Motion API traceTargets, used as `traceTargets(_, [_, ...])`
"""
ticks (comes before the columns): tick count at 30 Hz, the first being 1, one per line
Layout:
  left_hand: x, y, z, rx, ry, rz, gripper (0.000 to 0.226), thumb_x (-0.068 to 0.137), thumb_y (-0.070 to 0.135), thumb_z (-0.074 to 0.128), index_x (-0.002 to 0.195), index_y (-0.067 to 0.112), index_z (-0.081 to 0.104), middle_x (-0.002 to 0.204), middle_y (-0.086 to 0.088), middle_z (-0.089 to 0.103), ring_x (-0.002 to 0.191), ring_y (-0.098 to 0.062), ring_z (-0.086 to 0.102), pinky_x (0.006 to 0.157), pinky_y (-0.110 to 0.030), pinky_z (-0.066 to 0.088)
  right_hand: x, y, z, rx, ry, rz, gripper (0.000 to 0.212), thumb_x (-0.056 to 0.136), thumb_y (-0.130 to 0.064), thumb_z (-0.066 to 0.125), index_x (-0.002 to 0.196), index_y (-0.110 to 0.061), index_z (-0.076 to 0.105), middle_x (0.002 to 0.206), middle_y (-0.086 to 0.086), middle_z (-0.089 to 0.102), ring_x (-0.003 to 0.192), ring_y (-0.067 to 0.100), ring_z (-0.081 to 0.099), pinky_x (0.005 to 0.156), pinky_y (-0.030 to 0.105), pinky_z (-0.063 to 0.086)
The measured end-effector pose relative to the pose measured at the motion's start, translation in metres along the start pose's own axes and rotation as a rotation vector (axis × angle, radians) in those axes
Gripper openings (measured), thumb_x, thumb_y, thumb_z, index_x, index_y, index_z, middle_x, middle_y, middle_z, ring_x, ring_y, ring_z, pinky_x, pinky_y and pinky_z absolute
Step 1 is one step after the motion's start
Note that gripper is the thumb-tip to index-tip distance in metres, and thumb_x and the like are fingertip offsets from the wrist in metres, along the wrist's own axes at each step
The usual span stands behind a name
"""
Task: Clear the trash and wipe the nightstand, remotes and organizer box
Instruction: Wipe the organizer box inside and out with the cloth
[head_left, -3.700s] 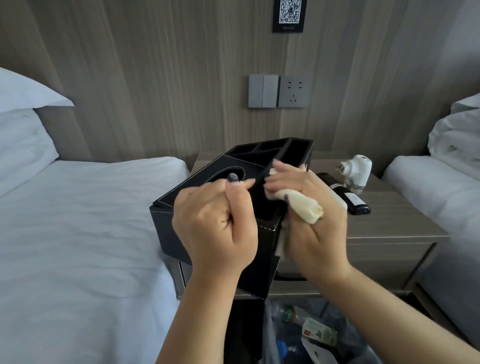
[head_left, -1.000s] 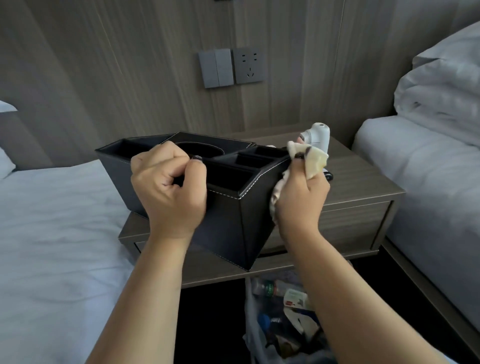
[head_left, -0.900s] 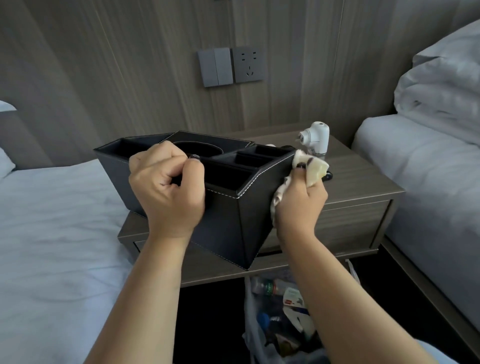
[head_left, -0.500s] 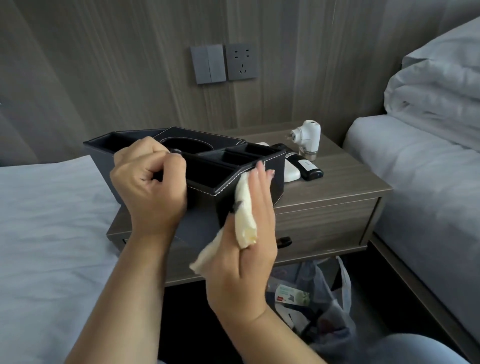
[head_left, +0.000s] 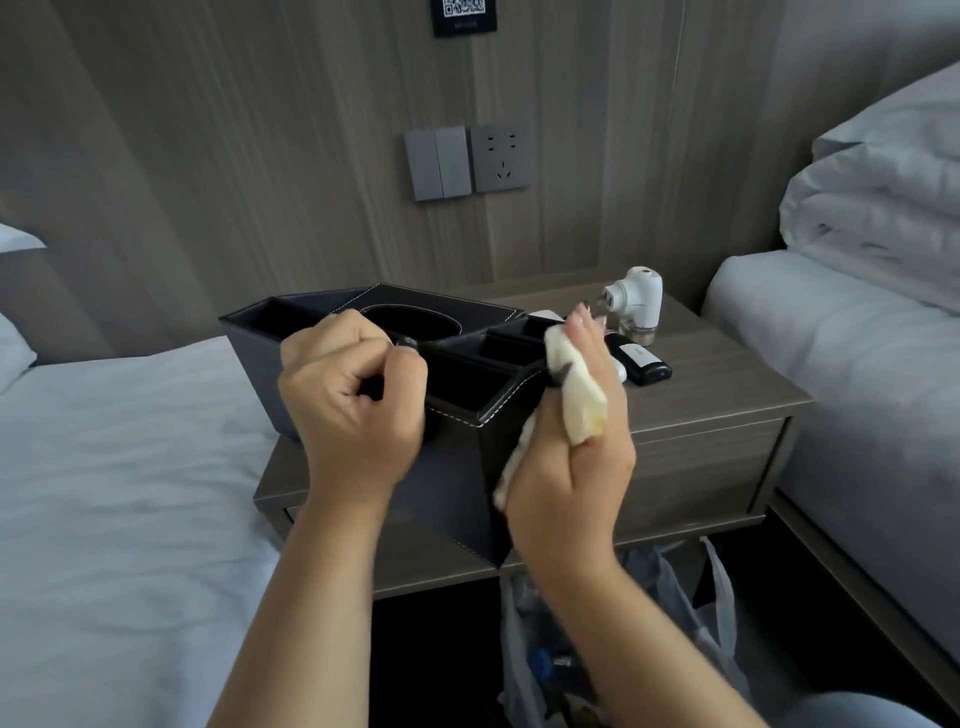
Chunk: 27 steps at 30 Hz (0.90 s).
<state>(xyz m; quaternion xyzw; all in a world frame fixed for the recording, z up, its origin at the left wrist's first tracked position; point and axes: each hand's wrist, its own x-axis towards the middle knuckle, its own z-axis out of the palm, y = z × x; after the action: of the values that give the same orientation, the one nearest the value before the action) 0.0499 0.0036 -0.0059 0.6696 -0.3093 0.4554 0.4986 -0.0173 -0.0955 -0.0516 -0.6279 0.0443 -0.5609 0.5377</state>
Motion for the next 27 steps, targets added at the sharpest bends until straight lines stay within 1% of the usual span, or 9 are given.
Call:
traceTargets(2, [-0.001,0.013,0.002,0.057,0.012,-0.003,0.028,0.072,0.009,0.050,0.046,0.003,0.043,0.060,0.000,0.052,0.062,-0.015,0.045,0.061,-0.043,0.040,0.035,0.011,-0.002,-0.020,-0.011,0.193,0.043,0.091,-0.016,0.040,0.129,-0.019,0.059,0.121,0.006,0.064,0.126,0.029,0.054,0.107,0.046,0.042])
traceTargets(4, [-0.008,0.037,0.009,0.183,0.035,-0.134,0.014,0.073,0.018,0.055,0.063,0.008,0.058,0.101,-0.002,0.063,0.096,-0.020,0.054,0.085,-0.052,0.043,0.064,0.017,-0.008,0.003,-0.066,0.402,0.025,0.093,-0.020,0.043,0.106,-0.020,0.064,0.071,0.006,0.064,0.072,0.032,0.066,0.068,0.046,0.055])
traceTargets(6, [-0.018,0.066,0.016,0.200,-0.009,-0.443,0.037,0.072,0.029,0.057,0.107,0.017,0.059,0.146,-0.007,0.036,0.135,-0.025,0.030,0.108,-0.047,0.023,0.083,0.017,-0.017,0.104,-0.112,0.580,0.016,0.096,-0.014,0.047,0.083,-0.008,0.056,0.046,0.005,0.044,0.035,0.021,0.045,0.039,0.026,0.041])
traceTargets(10, [-0.029,0.089,0.019,0.011,-0.139,-0.748,0.096,0.074,0.044,0.050,0.155,0.018,0.006,0.162,-0.004,-0.017,0.148,-0.016,-0.015,0.117,-0.037,-0.003,0.083,0.010,-0.034,0.019,-0.167,0.622,0.024,0.095,-0.012,0.050,0.072,-0.015,0.057,0.060,-0.001,0.051,0.046,0.005,0.050,0.046,0.014,0.041])
traceTargets(13, [-0.017,0.078,-0.001,0.053,-0.134,-0.752,0.078,0.087,0.031,0.052,0.155,0.027,0.015,0.164,-0.003,-0.009,0.151,-0.015,-0.006,0.119,-0.034,0.007,0.061,-0.002,-0.039,-0.076,-0.162,0.594,0.025,0.096,-0.016,0.047,0.074,-0.012,0.058,0.058,-0.005,0.053,0.052,0.005,0.050,0.056,0.023,0.042])
traceTargets(15, [-0.008,0.066,-0.023,0.149,-0.132,-0.751,0.062,0.092,0.022,0.049,0.150,0.035,0.032,0.163,0.001,0.014,0.144,-0.007,0.026,0.106,-0.021,0.025,0.038,-0.017,-0.041,-0.077,-0.158,0.579,0.025,0.097,-0.016,0.045,0.077,-0.007,0.057,0.055,-0.003,0.051,0.050,0.007,0.048,0.055,0.025,0.040])
traceTargets(18, [0.003,0.054,-0.054,0.272,-0.122,-0.708,0.048,0.092,0.018,0.047,0.138,0.031,0.052,0.130,0.010,0.059,0.083,0.022,0.054,0.072,-0.001,0.036,0.005,-0.045,-0.048,-0.017,-0.202,0.603,0.030,0.099,-0.012,0.042,0.077,0.005,0.054,0.042,-0.003,0.044,0.038,0.008,0.042,0.042,0.018,0.037])
traceTargets(22, [-0.005,0.064,-0.050,0.590,-0.090,-0.284,0.034,0.087,0.015,0.052,0.118,0.014,0.067,0.127,-0.007,0.064,0.124,-0.026,0.055,0.104,-0.045,0.041,-0.013,-0.060,-0.055,0.106,-0.293,0.658,0.034,0.099,-0.005,0.040,0.066,-0.004,0.046,0.035,-0.004,0.037,0.029,0.005,0.034,0.034,0.014,0.030])
traceTargets(27, [-0.038,0.064,-0.010,0.699,-0.255,0.024,0.034,0.093,0.027,0.049,0.063,0.018,0.062,0.064,0.006,0.064,0.093,-0.022,0.066,0.109,-0.052,0.023,-0.002,-0.036,-0.061,0.074,-0.195,0.555,0.020,0.094,-0.011,0.048,0.101,-0.021,0.064,0.080,-0.004,0.066,0.075,0.010,0.059,0.070,0.031,0.046])
